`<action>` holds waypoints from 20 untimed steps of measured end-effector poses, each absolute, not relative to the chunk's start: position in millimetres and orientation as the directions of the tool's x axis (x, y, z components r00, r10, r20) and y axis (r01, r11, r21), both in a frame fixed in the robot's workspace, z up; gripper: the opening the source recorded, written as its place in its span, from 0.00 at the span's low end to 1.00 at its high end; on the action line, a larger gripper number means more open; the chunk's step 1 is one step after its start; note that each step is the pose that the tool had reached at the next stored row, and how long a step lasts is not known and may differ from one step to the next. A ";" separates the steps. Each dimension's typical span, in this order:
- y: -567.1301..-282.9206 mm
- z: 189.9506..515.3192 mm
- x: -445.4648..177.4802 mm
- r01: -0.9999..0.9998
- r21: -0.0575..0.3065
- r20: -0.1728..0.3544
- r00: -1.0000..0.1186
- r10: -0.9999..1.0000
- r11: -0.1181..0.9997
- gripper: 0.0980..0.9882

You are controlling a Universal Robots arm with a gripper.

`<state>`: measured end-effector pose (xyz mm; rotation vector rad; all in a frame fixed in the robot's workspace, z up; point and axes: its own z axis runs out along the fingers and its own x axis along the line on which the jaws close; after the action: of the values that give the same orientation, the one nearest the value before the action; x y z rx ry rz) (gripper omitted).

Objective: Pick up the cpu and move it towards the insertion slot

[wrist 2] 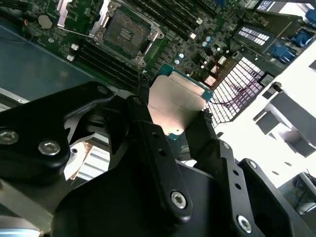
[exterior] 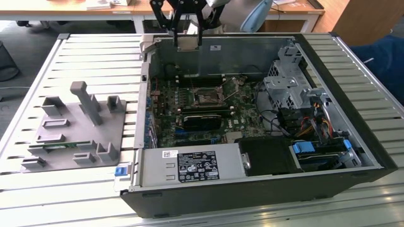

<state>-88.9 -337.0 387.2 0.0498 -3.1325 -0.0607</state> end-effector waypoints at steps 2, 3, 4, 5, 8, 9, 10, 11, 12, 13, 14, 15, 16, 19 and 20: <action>-334.2 387.2 -84.6 -0.032 0.039 0.008 -0.999 -0.032 0.999 0.50; -332.7 387.2 -82.6 -0.032 0.039 0.008 -0.999 -0.032 0.999 0.50; -331.2 387.2 -80.7 -0.032 0.039 0.008 -0.999 -0.032 0.999 0.50; -329.7 387.2 -78.8 -0.032 0.039 0.008 -0.999 -0.032 0.999 0.50; -325.0 387.1 -73.1 -0.032 0.039 0.007 -0.999 -0.032 0.999 0.50; -323.8 387.1 -71.0 -0.032 0.039 0.007 -0.999 -0.032 0.999 0.50; -322.6 387.1 -68.6 -0.032 0.039 0.007 -0.999 -0.032 0.999 0.50; -321.5 387.1 -66.5 -0.032 0.039 0.007 -0.999 -0.032 0.999 0.50; -320.5 387.1 -64.4 -0.032 0.039 0.007 -0.999 -0.032 0.999 0.50; -319.4 387.1 -62.3 -0.032 0.039 0.007 -0.999 -0.032 0.999 0.50; -318.3 387.1 -60.1 -0.031 0.039 0.007 -0.999 -0.032 0.999 0.50; -317.2 387.2 -58.0 -0.031 0.039 0.007 -0.999 -0.032 0.999 0.50; -316.0 387.1 -55.8 -0.031 0.039 0.007 -0.999 -0.032 0.999 0.50; -312.6 387.1 -49.6 -0.031 0.039 0.007 -0.999 -0.032 0.999 0.50; -311.5 387.1 -47.5 -0.031 0.039 0.006 -0.999 -0.032 0.999 0.50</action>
<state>-47.5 -311.5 387.1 0.0495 -3.1336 -0.0606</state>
